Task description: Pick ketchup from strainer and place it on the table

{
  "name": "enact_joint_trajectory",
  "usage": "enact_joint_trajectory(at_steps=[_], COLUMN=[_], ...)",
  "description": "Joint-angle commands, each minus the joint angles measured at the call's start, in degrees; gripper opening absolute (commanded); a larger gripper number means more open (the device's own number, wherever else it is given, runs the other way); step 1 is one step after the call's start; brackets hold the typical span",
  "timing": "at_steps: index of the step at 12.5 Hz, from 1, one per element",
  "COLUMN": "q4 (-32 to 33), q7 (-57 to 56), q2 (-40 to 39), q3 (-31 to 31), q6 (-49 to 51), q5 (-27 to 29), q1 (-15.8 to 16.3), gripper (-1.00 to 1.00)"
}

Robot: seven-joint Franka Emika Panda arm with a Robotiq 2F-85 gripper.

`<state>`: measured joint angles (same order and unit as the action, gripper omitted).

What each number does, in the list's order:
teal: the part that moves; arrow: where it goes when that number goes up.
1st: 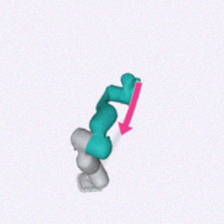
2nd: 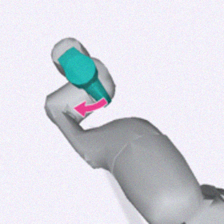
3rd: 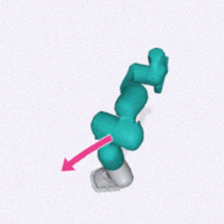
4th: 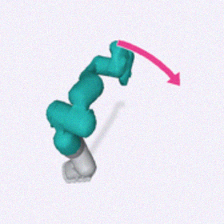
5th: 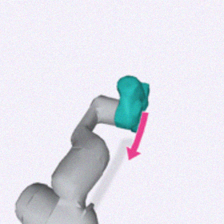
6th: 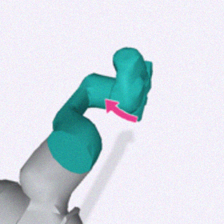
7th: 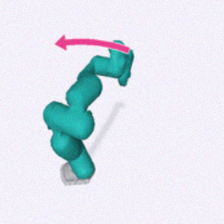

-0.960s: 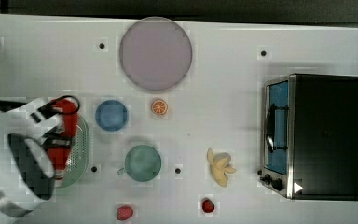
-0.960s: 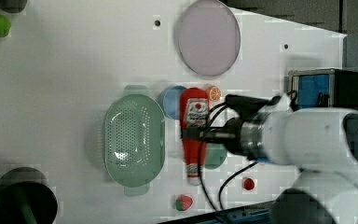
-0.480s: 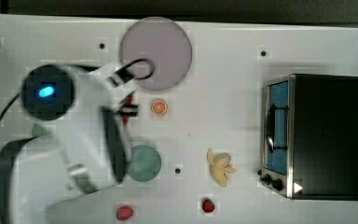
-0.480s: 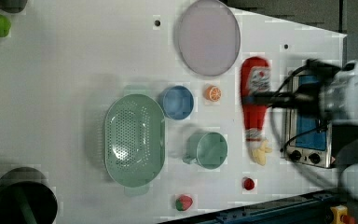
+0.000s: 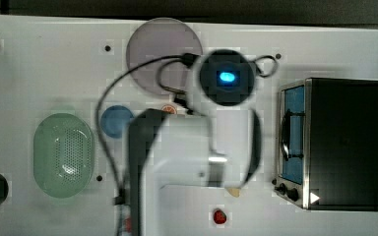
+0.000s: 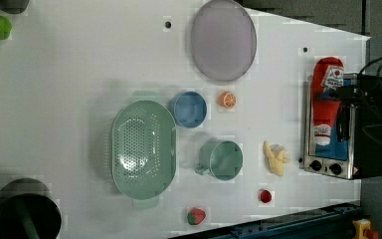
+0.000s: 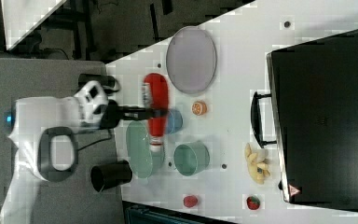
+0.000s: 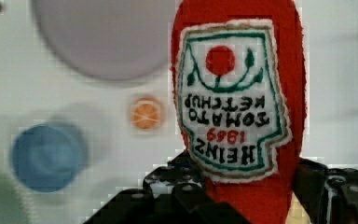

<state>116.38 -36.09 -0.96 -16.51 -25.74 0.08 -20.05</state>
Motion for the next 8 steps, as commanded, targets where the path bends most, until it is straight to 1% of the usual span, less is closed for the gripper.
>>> enact_joint_trajectory(at_steps=[1,5,8], q4=[3.7,11.8,14.9], q7=[-5.2,-5.2,-5.2], q2=[1.5,0.0,-4.3], q3=[1.2,2.0,2.0], q6=[-0.7,-9.7,-14.4], q5=[0.6,0.6,0.6], q1=[0.8,0.8,0.8], gripper=[0.13,0.13,0.13])
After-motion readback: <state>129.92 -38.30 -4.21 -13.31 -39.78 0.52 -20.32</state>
